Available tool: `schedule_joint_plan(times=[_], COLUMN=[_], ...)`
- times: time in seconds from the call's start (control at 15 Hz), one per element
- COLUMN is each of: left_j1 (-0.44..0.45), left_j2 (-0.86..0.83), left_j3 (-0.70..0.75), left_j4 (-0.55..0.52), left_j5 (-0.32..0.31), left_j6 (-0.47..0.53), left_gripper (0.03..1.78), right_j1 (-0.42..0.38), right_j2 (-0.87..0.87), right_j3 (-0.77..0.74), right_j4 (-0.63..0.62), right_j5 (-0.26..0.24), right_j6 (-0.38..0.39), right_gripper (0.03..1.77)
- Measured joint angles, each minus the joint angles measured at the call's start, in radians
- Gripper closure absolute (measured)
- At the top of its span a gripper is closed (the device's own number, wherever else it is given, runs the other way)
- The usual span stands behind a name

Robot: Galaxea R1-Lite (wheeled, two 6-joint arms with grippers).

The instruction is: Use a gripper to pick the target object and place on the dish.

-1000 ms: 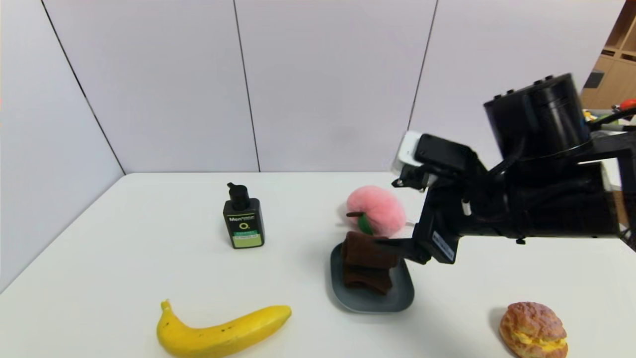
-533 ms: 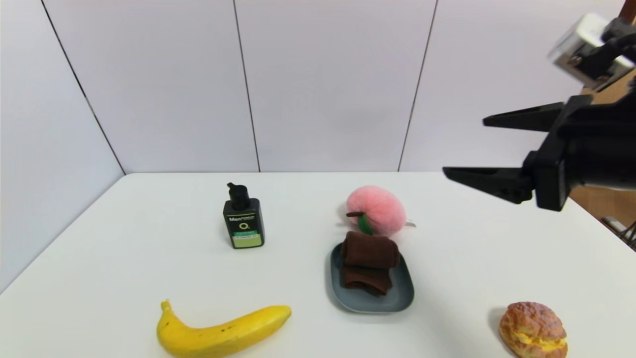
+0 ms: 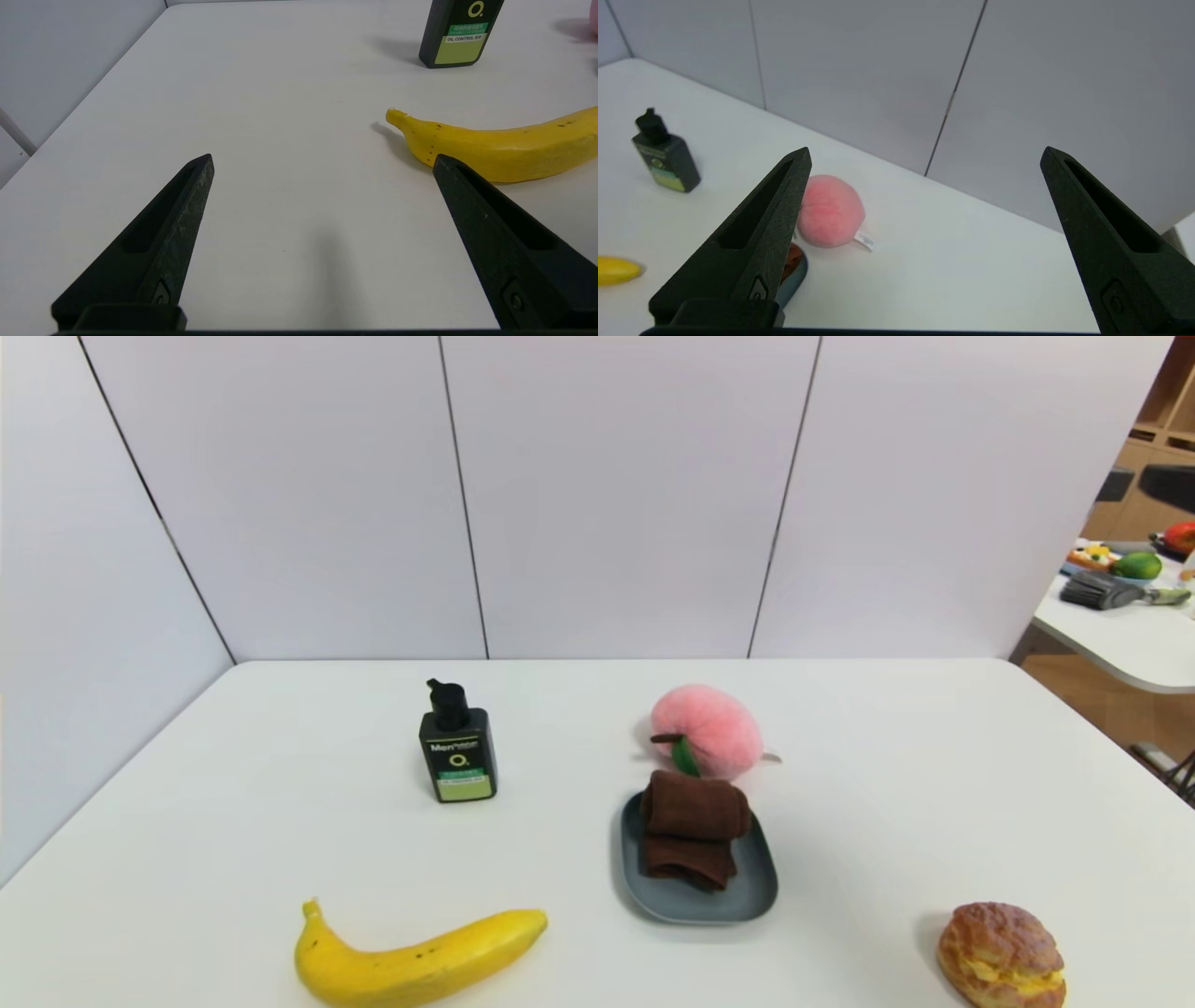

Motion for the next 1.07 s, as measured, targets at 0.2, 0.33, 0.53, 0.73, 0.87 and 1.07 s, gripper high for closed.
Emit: schedule_joint_plan(times=[0.2, 0.33, 0.53, 0.73, 0.87, 1.07], left_j1=[0.000, 0.000, 0.000, 0.000, 0.000, 0.000], left_j2=[0.000, 0.000, 0.000, 0.000, 0.000, 0.000], left_j3=[0.000, 0.000, 0.000, 0.000, 0.000, 0.000], left_j4=[0.000, 0.000, 0.000, 0.000, 0.000, 0.000], left_j5=[0.000, 0.000, 0.000, 0.000, 0.000, 0.000], left_j6=[0.000, 0.000, 0.000, 0.000, 0.000, 0.000], left_gripper=[0.12, 0.12, 0.12, 0.12, 0.12, 0.12], right_j1=[-0.106, -0.138, -0.153, -0.155, -0.156, -0.162], right_j2=[-0.082, -0.134, -0.211, -0.287, -0.341, -0.435], right_j3=[0.109, 0.191, 0.306, 0.386, 0.421, 0.491], right_j4=[-0.191, -0.316, -0.472, -0.537, -0.541, -0.541], right_j5=[0.045, 0.051, 0.049, 0.047, 0.045, 0.041], right_j6=[0.001, 0.001, 0.005, 0.039, 0.090, 0.129], right_gripper=[0.11, 0.11, 0.11, 0.10, 0.10, 0.10])
